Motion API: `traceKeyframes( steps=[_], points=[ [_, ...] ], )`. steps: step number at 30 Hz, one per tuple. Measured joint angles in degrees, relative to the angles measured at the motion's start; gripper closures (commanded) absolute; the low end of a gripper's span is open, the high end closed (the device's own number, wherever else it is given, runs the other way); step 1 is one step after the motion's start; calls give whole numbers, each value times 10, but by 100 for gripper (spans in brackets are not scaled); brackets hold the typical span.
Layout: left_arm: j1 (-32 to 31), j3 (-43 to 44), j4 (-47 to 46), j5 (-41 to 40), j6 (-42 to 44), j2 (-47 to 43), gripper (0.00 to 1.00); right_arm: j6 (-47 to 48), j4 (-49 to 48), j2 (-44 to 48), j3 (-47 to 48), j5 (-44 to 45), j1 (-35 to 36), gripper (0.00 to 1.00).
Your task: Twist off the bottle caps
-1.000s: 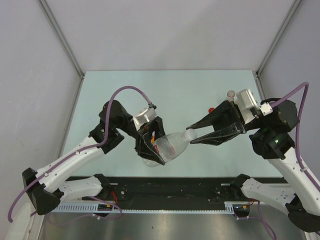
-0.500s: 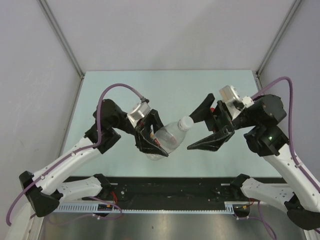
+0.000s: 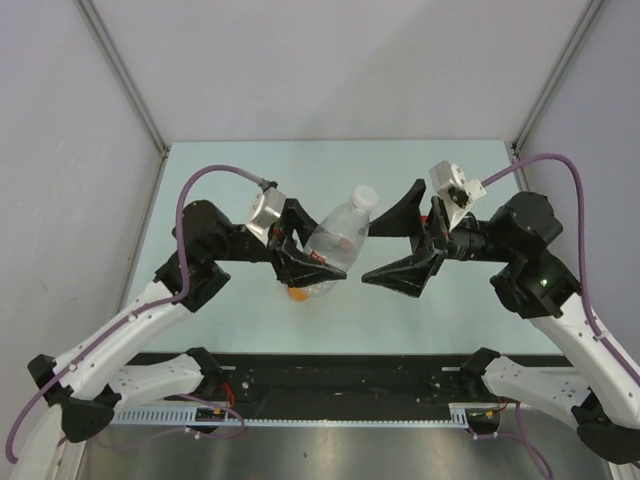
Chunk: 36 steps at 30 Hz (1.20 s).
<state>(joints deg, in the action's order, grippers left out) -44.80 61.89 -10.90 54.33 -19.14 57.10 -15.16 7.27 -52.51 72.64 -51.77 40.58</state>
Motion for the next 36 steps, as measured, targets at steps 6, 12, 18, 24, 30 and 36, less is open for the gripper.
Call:
traceKeyframes(
  steps=[6,12,18,24,30,36],
  points=[
    [-1,-3,42,-188,47,-45,100,-4,27,25,0,188,5,14],
    [-54,-24,79,-422,104,-46,100,-59,28,24,0,380,36,15],
    [-139,-51,103,-653,158,-6,100,-101,10,14,0,517,75,13],
    [-176,-80,107,-793,198,7,100,-125,6,-6,0,601,85,13],
    [-206,-80,80,-878,231,22,100,-149,6,-30,0,654,92,16],
    [-229,-80,70,-908,251,42,100,-161,-1,-46,0,674,92,17]
  ],
)
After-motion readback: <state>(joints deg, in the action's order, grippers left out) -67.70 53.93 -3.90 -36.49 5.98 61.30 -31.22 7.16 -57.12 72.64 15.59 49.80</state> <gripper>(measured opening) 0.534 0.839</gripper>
